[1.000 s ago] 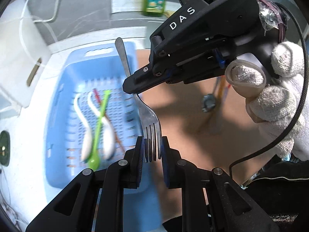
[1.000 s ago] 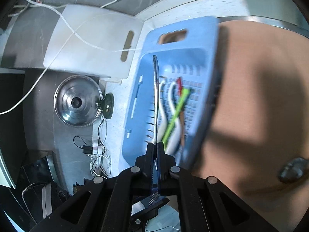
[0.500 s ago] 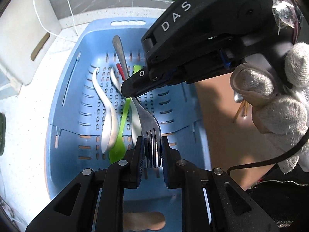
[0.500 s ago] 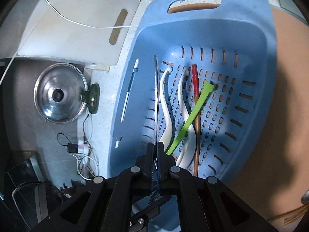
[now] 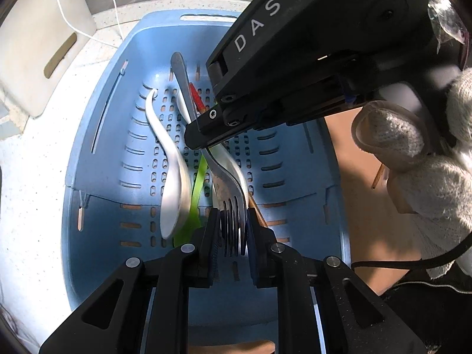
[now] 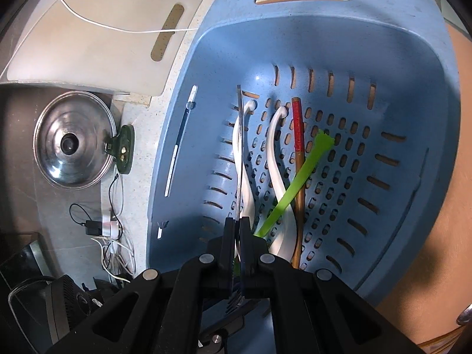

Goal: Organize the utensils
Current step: 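Open both tools to drop the fork into the basket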

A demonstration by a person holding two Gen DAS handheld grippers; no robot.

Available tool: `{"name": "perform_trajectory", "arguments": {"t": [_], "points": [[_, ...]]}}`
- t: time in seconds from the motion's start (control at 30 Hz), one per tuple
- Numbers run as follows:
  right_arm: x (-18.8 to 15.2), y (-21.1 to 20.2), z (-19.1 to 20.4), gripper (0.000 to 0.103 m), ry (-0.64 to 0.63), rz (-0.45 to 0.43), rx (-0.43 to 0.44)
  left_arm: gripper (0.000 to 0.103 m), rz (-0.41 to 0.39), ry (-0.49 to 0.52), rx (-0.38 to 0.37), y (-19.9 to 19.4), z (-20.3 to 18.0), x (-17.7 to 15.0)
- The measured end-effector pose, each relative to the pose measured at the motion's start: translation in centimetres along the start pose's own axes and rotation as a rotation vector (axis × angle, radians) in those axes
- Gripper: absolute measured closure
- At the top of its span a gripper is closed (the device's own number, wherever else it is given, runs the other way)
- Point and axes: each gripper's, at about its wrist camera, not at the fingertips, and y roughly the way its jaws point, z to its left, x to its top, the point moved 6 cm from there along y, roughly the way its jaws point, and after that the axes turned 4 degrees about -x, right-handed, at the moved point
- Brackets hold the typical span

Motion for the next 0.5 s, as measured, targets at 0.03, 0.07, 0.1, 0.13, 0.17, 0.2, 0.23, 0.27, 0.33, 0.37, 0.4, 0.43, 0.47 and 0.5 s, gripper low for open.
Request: {"name": "perform_trajectory", "arguments": {"t": [0.03, 0.07, 0.1, 0.13, 0.17, 0.2, 0.23, 0.27, 0.33, 0.37, 0.4, 0.43, 0.47, 0.5], "points": [[0.0, 0.0, 0.0, 0.1, 0.002, -0.001, 0.001, 0.087, -0.002, -0.002, 0.003, -0.2, -0.1, -0.1], [0.1, 0.1, 0.0, 0.1, 0.006, -0.001, 0.001, 0.087, -0.004, -0.004, 0.006, -0.2, 0.0, 0.0], [0.1, 0.1, 0.0, 0.1, 0.009, -0.001, 0.002, 0.087, -0.005, -0.007, 0.006, -0.4, -0.2, -0.1], [0.1, 0.2, 0.0, 0.1, 0.01, -0.001, 0.0, 0.087, -0.006, -0.012, 0.006, -0.4, -0.1, -0.1], [0.1, 0.2, 0.1, 0.1, 0.007, -0.001, -0.003, 0.087, -0.007, -0.015, 0.006, -0.4, -0.1, -0.1], [0.1, 0.2, 0.1, 0.1, 0.006, -0.003, -0.005, 0.087, -0.006, -0.016, 0.007, -0.5, -0.2, -0.2], [0.1, 0.3, 0.2, 0.1, 0.004, -0.005, -0.005, 0.087, -0.006, -0.017, 0.009, -0.5, -0.2, -0.2], [0.1, 0.2, 0.2, 0.1, 0.004, -0.004, -0.003, 0.086, -0.005, -0.017, 0.009, -0.6, -0.3, -0.3], [0.0, 0.1, 0.1, 0.099, 0.003, -0.005, -0.005, 0.086, -0.007, -0.015, 0.014, -0.8, -0.3, -0.5], [0.0, -0.1, 0.1, 0.098, 0.001, -0.009, -0.007, 0.086, -0.006, -0.013, 0.019, -1.0, -0.4, -0.6], [0.0, -0.3, 0.1, 0.097, -0.005, -0.015, -0.008, 0.086, -0.007, -0.013, 0.019, -1.1, -0.4, -0.6], [0.0, -0.5, 0.1, 0.096, -0.009, -0.018, -0.008, 0.086, -0.009, -0.013, 0.021, -1.3, -0.5, -0.6], [-0.1, -0.8, 0.0, 0.095, -0.015, -0.024, -0.006, 0.086, -0.011, -0.014, 0.022, -1.4, -0.6, -0.6], [-0.2, -1.2, 0.0, 0.094, -0.02, -0.029, -0.002, 0.086, -0.014, -0.015, 0.023, -1.5, -0.7, -0.6]]}}
